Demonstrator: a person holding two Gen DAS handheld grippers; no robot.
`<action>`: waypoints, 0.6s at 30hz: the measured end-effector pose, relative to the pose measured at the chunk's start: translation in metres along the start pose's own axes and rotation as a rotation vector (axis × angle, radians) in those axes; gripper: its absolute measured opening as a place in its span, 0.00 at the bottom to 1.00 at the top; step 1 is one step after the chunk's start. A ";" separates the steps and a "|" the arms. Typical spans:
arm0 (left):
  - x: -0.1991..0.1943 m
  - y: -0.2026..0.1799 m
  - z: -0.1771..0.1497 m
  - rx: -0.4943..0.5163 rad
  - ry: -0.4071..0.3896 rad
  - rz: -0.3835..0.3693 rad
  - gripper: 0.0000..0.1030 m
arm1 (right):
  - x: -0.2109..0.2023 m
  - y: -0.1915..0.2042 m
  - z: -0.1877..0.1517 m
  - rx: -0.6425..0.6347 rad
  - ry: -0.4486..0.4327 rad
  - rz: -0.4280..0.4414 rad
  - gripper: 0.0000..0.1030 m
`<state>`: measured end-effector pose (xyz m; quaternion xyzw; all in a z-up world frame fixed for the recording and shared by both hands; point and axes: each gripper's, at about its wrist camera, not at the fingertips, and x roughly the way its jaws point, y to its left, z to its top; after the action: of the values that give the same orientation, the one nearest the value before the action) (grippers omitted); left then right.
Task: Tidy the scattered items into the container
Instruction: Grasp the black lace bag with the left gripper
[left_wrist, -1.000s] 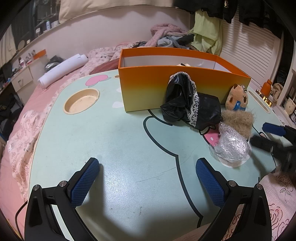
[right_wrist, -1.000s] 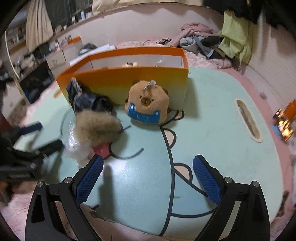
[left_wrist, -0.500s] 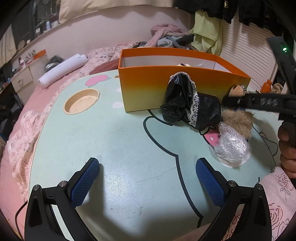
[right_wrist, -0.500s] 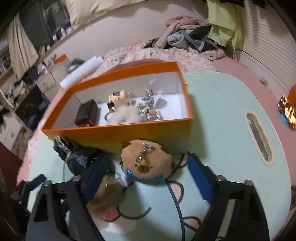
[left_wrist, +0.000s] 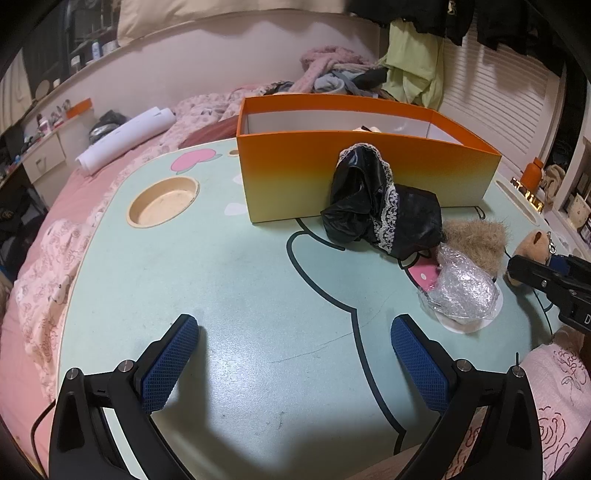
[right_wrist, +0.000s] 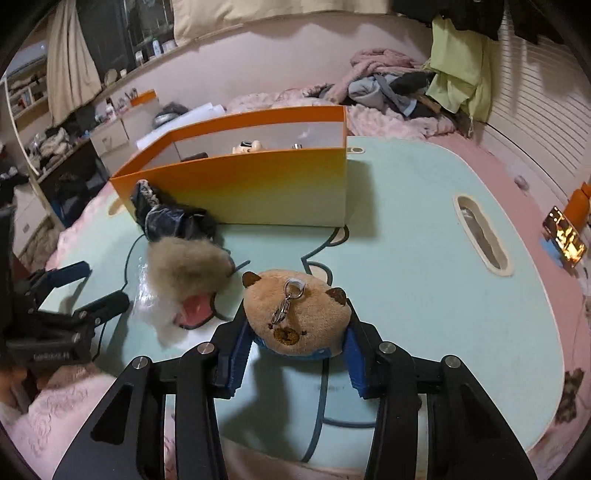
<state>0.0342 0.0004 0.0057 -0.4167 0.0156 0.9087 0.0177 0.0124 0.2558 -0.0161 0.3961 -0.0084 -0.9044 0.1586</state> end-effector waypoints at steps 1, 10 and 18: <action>0.000 0.000 0.002 0.000 0.008 -0.002 1.00 | 0.001 0.000 0.001 0.002 0.000 -0.003 0.44; -0.014 -0.015 0.054 -0.023 -0.035 -0.139 1.00 | 0.003 0.000 -0.001 0.007 -0.006 0.000 0.46; 0.030 -0.034 0.073 -0.070 0.089 -0.173 0.95 | 0.002 0.001 0.000 0.011 -0.008 0.006 0.46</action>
<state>-0.0392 0.0378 0.0303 -0.4567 -0.0514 0.8845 0.0808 0.0115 0.2546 -0.0177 0.3935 -0.0151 -0.9053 0.1590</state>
